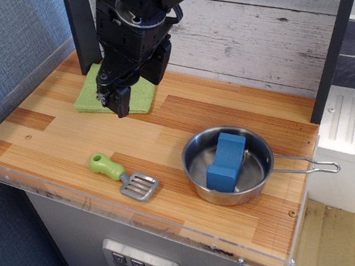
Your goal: Move the green towel behind the pot
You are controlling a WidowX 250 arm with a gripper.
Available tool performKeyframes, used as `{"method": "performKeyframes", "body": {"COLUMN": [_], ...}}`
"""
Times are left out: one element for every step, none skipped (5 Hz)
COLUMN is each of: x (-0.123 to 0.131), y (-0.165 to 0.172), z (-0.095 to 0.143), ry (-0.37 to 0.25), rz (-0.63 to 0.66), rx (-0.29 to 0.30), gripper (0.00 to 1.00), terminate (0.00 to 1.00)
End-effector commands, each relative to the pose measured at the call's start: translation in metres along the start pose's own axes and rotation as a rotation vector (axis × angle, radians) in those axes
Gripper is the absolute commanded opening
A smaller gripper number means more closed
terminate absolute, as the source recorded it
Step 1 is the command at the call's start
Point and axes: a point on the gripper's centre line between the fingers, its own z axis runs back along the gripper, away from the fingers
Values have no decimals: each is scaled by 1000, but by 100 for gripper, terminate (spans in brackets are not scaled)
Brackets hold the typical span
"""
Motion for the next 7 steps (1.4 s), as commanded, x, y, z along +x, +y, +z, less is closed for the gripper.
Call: {"method": "performKeyframes", "body": {"x": [0, 23, 44, 66, 89, 105, 113], "y": [0, -6, -13, -21, -33, -46, -59], "z": [0, -7, -18, -27, -44, -59, -72], "ry": [0, 17, 32, 57, 120, 143, 146], "rz": [0, -76, -171, -251, -381, -530, -636], "rx": [0, -10, -8, -30, -71, -89, -75], "gripper": [100, 100, 100, 100, 100, 100, 100], "terminate": [0, 0, 0, 0, 0, 0, 0]}}
